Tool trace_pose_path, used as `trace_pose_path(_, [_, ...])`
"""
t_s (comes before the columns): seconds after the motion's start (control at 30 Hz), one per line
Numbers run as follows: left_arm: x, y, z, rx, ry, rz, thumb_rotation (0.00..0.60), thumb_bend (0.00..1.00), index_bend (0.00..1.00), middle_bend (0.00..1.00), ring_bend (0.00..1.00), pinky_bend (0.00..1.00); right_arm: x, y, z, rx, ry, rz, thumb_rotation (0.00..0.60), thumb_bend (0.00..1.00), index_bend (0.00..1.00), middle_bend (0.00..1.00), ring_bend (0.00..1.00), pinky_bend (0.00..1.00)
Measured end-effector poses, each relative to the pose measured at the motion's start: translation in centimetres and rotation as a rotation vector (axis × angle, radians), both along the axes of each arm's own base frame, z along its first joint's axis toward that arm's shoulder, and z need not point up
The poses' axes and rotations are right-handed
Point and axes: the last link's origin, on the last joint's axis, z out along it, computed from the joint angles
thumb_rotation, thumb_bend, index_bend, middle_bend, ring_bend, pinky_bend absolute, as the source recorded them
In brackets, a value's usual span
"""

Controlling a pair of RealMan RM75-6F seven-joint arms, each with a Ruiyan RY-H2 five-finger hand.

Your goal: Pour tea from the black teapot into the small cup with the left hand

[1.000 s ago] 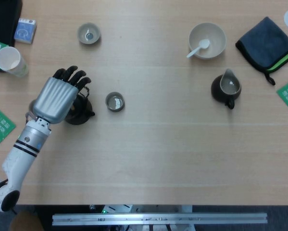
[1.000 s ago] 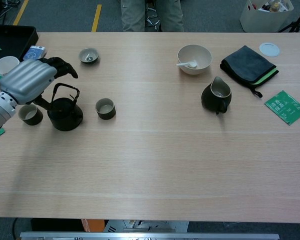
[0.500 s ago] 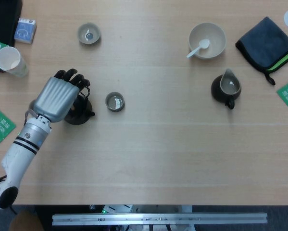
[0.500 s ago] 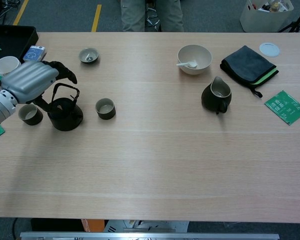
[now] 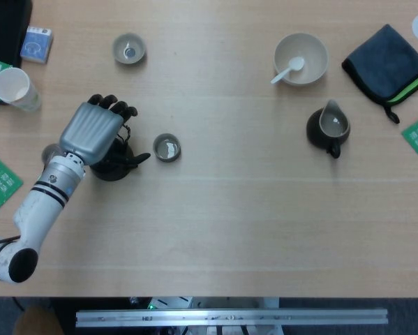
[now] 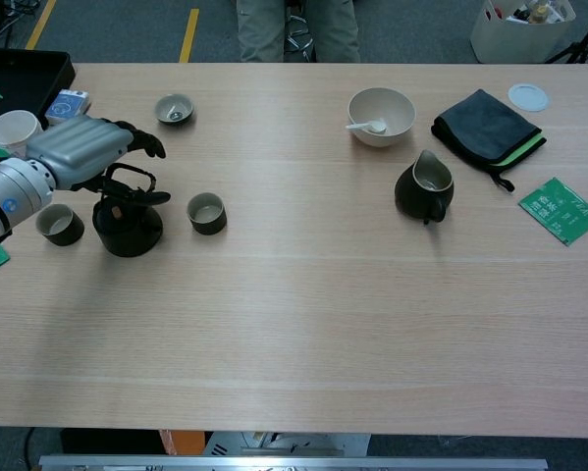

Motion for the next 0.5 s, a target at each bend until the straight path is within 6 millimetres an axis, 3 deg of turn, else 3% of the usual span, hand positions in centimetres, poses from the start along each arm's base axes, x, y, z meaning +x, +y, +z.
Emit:
trace_pose_path(0.27, [0.1,0.8,-0.7,-0.025,0.055,0.046,0.015,0.11,0.25,0.29,0.18,0.19,-0.2,0.0,0.0,0.001,0.001,-0.005,0.6,0.01,0.18,0.2,0.13,0.14])
trace_pose_path(0.5, [-0.1,1.1,-1.2,-0.022,0.091,0.066,0.012,0.11,0.27,0.32,0.19,0.18,-0.3,-0.1,0.0,0.001,0.001,-0.006,0.6,0.01,0.18,0.2,0.13,0.14])
